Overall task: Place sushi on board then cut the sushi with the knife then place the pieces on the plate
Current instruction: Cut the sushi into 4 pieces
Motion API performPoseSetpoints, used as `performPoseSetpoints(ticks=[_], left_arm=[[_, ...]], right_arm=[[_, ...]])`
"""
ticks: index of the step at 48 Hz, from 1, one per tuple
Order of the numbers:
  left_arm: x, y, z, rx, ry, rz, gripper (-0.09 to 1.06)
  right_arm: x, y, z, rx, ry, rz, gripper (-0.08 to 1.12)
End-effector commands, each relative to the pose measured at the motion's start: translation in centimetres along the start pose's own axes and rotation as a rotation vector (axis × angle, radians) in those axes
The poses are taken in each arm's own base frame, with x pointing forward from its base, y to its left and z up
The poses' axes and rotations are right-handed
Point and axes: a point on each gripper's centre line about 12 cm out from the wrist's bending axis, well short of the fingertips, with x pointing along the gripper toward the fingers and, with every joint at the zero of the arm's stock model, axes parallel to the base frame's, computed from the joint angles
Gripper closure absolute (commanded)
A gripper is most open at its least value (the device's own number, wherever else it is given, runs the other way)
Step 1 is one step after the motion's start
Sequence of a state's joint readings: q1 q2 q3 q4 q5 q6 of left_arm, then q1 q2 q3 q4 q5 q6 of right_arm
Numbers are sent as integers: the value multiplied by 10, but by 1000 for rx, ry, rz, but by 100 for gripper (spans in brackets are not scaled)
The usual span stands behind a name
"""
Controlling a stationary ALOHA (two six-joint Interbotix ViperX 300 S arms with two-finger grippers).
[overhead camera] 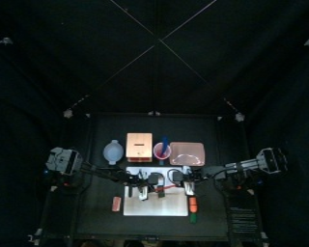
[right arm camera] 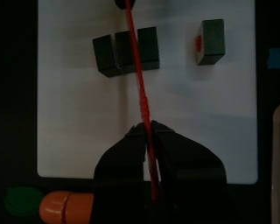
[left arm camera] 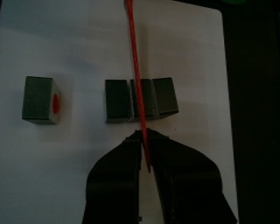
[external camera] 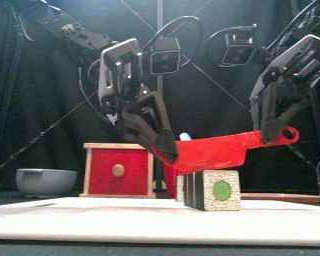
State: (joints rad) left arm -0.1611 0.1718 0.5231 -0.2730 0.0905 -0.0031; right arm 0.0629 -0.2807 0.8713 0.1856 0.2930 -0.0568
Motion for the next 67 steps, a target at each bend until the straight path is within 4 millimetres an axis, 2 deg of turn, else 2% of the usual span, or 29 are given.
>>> performPoseSetpoints(ticks=[1,13,26,50,67], left_arm=[[-6,-5,17,1,-50,-13,47],[-13,-5,20,6,-60,-14,47],[-14,-3,13,5,-43,-10,47],[-13,-1,8,11,-32,-6,47],[-11,10,0,-5,-8,15,47]], right_arm=[[-6,-2,10,4,-56,-5,63],[-6,-2,12,2,-65,-5,63],[-3,-2,11,11,-59,-5,63],[12,0,5,4,-11,-3,63],[22,1,0,8,26,-2,63]])
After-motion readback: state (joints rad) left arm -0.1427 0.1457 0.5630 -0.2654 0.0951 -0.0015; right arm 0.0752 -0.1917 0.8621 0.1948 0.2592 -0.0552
